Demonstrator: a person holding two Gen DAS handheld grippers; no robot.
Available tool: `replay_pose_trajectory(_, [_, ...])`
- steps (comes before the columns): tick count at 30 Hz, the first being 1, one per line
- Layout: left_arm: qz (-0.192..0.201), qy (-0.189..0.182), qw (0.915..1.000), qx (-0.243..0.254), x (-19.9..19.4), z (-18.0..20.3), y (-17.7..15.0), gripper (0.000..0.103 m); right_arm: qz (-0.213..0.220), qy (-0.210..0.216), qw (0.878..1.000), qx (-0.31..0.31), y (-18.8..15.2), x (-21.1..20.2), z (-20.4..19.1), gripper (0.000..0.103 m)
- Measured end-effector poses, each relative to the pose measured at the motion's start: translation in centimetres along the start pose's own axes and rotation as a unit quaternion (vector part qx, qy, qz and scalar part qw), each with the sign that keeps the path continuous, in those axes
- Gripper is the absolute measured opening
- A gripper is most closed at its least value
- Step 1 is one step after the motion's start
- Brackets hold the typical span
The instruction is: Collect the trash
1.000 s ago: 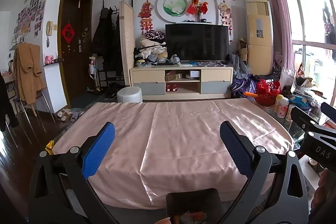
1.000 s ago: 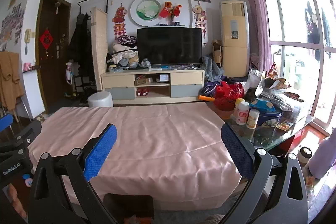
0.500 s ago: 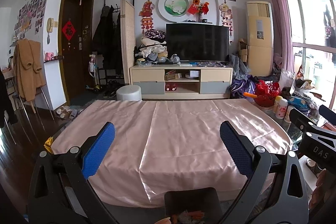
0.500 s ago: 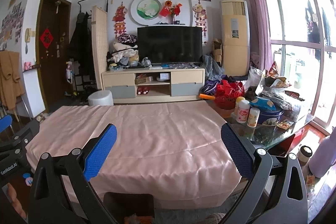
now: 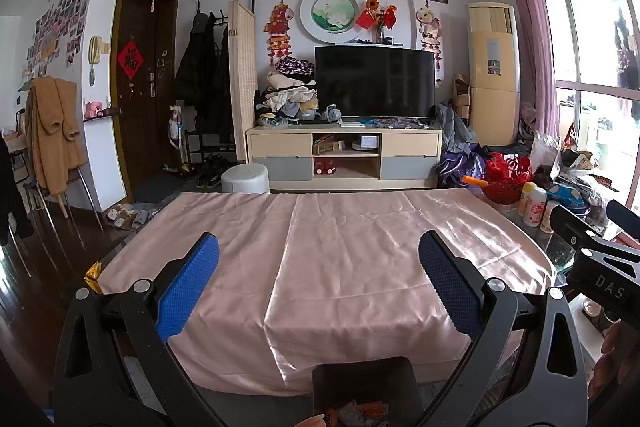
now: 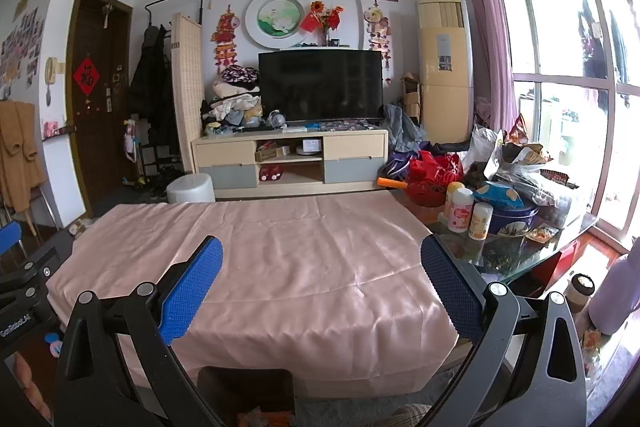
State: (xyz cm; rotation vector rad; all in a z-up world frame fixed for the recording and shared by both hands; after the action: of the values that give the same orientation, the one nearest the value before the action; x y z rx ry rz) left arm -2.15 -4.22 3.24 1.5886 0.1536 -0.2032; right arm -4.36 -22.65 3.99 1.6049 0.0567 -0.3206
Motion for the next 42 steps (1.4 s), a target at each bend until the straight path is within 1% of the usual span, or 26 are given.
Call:
replay_pose_trajectory(28, [-0.001, 0.001, 1.0000, 0.001, -0.07, 0.31, 0.13, 0.095, -0.003, -0.004, 1.000, 0.006, -0.55, -0.28, 0.16, 0.100])
replay_pose_trajectory(42, [-0.004, -0.001, 1.0000, 0.000, -0.06, 0.45, -0.32, 0.095, -0.005, -0.007, 1.000, 0.008, -0.70, -0.04, 0.40, 0.100])
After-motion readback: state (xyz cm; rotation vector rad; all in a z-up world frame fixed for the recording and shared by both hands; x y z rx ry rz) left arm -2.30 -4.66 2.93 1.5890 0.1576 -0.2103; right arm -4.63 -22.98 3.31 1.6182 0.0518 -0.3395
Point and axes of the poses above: each gripper's, at about its wrist camera, not at the fingertips, and x roughly the way its jaws point, z to its right, y to its top, the point moved 2 cm from there along x, roughly the way its jaws point, and after that the axes turned 3 degrees about z, right-handed, at the moved point
